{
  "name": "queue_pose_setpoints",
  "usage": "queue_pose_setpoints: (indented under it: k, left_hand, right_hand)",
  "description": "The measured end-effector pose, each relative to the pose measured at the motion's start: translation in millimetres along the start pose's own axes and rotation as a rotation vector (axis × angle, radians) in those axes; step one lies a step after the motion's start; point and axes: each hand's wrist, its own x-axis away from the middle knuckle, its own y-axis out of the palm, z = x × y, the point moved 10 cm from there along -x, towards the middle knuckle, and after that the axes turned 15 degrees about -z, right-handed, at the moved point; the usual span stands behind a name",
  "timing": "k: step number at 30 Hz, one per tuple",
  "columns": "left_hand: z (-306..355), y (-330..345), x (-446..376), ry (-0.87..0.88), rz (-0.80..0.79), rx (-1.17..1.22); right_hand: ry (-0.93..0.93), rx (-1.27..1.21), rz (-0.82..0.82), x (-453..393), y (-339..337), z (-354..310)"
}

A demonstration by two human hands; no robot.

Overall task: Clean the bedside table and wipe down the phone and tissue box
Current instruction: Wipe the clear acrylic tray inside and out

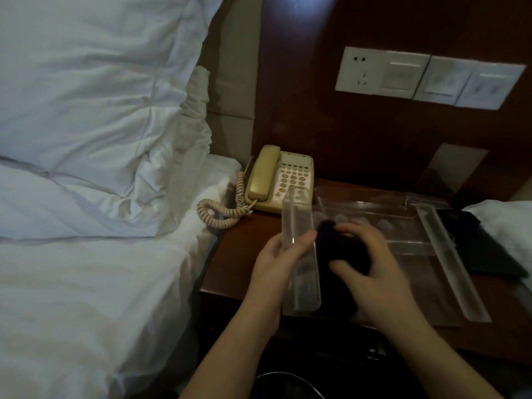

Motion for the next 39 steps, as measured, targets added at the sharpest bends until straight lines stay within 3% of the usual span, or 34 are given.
queue_pose_setpoints:
  k: [1, 3, 5, 8, 10, 12, 15, 17, 19, 23, 28, 30, 33, 35, 39]
  left_hand:
    - [-4, -4, -1, -0.010, 0.036, -0.005]
    - [-9, -9, -1, -0.028, 0.086, -0.040]
    - [-10, -12, -2, -0.025, 0.106, -0.064]
    - [-8, -13, -7, 0.005, 0.114, -0.093]
    - [-7, -9, -9, 0.026, 0.120, -0.148]
    - [-4, -2, -8, 0.047, 0.115, -0.198]
    - [1, 2, -6, 0.042, 0.110, -0.272]
    - [4, -7, -4, 0.029, 0.153, -0.299]
    - [4, -16, -3, 0.021, 0.187, -0.296]
    - [1, -19, -6, 0.019, 0.212, -0.269]
    - [5, -33, -11, 0.014, 0.246, -0.250]
    - [9, -34, -13, 0.005, 0.224, -0.275]
    - [11, -31, -12, -0.015, 0.196, -0.361]
    - [10, -30, -10, -0.017, 0.197, -0.379]
    - [10, -36, -10, -0.035, 0.225, -0.357]
  right_hand:
    - [-0.069, 0.323, -0.024, -3, 5, -5]
    - [-0.120, 0.619, -0.088, -7, 16, 5]
    - [-0.088, 0.661, -0.051, -3, 7, 25]
    - [0.134, 0.598, 0.198, 7, -45, 58]
    - [0.217, 0.538, 0.277, 9, -54, 68]
    - [0.073, 0.458, 0.205, 2, -25, 52]
    - [-0.232, 0.280, -0.143, -3, 44, 10]
    - [-0.325, 0.287, -0.316, 1, 64, -2]
    - [-0.380, 0.387, -0.349, 7, 62, 0]
    - [-0.324, 0.486, -0.238, 27, 28, 19]
    - [-0.418, 0.610, -0.349, 84, 28, 39]
    - [-0.369, 0.449, -0.221, 90, -5, 39]
    - [-0.332, 0.226, 0.100, 91, -57, 33]
    - [-0.292, 0.299, 0.225, 85, -71, 31]
    - [-0.171, 0.579, 0.306, 69, -75, 41]
